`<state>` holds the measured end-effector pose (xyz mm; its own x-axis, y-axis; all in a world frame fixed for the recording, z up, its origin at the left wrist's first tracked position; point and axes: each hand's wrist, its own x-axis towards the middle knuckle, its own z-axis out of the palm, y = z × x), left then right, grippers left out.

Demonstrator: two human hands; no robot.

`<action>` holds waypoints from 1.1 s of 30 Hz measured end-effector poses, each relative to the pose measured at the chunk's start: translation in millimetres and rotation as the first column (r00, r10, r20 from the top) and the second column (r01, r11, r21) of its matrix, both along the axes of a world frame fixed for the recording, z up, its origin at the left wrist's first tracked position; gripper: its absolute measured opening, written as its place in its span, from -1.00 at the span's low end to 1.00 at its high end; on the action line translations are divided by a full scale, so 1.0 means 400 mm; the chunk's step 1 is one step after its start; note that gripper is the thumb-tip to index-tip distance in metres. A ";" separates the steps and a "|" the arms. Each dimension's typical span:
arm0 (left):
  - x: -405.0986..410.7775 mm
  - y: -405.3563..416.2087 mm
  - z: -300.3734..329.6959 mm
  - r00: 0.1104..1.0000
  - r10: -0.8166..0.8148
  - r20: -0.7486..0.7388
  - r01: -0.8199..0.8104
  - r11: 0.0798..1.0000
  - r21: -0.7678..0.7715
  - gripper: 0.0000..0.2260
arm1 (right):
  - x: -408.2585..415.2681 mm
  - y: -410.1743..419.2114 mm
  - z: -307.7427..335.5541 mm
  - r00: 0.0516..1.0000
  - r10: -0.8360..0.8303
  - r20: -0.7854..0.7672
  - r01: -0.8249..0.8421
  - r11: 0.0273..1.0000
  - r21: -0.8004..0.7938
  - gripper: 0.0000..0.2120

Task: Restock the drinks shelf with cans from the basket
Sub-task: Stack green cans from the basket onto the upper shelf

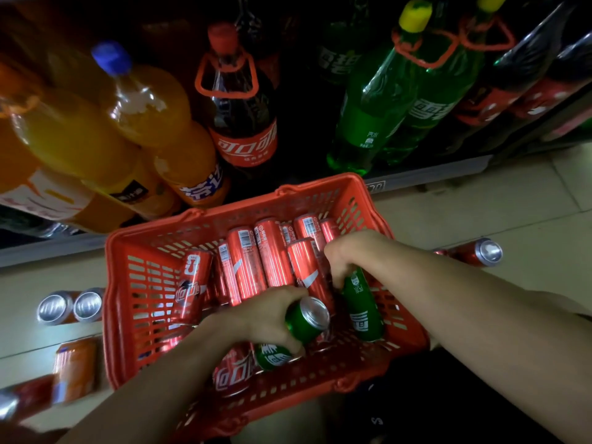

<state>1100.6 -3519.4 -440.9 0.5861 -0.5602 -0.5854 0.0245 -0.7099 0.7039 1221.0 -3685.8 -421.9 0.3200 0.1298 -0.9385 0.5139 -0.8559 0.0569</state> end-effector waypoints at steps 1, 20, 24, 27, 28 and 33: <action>0.004 0.004 0.000 0.999 0.033 -0.015 -0.033 0.999 -0.020 -0.47 | 0.002 0.000 0.001 1.000 -0.003 -0.013 0.003 1.000 -0.007 -0.66; 0.182 0.036 0.634 0.817 0.576 -0.016 -0.562 0.790 -0.247 -0.37 | 0.027 -0.131 0.577 0.764 -0.644 0.038 0.508 0.636 0.581 -0.71; 0.248 -0.002 1.018 0.813 0.572 0.107 -0.519 0.796 -0.311 -0.41 | 0.054 -0.170 0.992 0.620 -0.783 0.056 0.420 0.391 0.819 -0.70; 0.285 -0.033 1.331 0.815 0.549 0.186 -0.465 0.811 -0.355 -0.41 | 0.072 -0.207 1.335 0.537 -0.843 0.021 0.302 0.215 0.929 -0.66; 0.294 -0.044 1.437 0.816 0.538 0.213 -0.440 0.816 -0.374 -0.42 | 0.076 -0.220 1.448 0.520 -0.854 -0.013 0.264 0.146 0.953 -0.65; 0.322 -0.103 1.967 0.806 0.472 0.358 -0.295 0.844 -0.449 -0.42 | 0.077 -0.282 1.970 0.517 -0.846 -0.130 0.075 -0.107 0.991 -0.63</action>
<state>1229.3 -3560.7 345.7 0.9381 -0.3459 -0.0181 -0.1328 -0.4074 0.9035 1251.8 -3798.5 366.1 0.9754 0.2055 0.0796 0.1532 -0.3727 -0.9152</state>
